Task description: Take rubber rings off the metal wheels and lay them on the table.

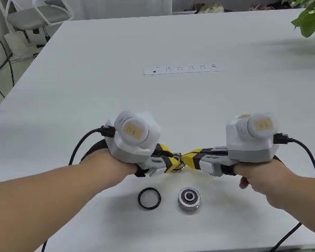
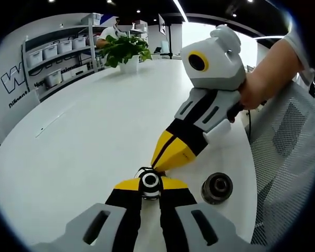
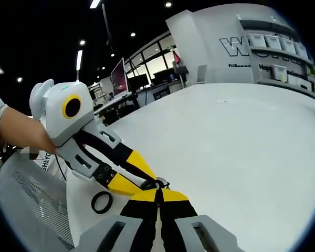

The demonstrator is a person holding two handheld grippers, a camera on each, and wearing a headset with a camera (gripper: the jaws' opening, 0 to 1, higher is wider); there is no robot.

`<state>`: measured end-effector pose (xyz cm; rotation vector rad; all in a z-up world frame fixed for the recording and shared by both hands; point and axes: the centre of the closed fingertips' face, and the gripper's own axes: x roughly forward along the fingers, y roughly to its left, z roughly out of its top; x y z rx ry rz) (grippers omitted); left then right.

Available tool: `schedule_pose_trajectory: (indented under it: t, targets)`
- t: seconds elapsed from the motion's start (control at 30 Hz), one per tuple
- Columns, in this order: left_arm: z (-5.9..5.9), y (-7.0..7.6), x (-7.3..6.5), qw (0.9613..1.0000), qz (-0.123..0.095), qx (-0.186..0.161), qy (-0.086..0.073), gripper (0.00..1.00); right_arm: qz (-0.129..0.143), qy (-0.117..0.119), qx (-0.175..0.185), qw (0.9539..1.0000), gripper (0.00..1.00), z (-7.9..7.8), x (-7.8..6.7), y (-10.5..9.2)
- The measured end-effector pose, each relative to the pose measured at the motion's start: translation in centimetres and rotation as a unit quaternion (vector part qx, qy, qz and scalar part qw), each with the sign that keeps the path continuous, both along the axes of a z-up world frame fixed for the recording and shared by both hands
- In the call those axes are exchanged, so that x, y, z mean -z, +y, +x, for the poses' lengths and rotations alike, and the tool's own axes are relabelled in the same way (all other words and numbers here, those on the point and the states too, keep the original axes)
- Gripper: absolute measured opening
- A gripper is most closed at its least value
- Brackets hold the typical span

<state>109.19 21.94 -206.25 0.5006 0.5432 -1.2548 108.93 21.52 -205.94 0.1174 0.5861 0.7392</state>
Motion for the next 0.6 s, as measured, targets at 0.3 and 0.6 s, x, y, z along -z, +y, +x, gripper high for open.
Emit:
schedule_pose_trajectory:
  t: [0.3,0.6]
  targets:
    - [0.03,0.02,0.01,1.0000,0.000,0.000,0.000,0.07,-0.001,0.000,-0.002,1.0000,0.00,0.04,0.00,0.14]
    - [-0.03,0.02,0.00,1.0000,0.001,0.001,0.000,0.07,-0.002,0.000,-0.004,1.0000,0.00,0.04,-0.04,0.12]
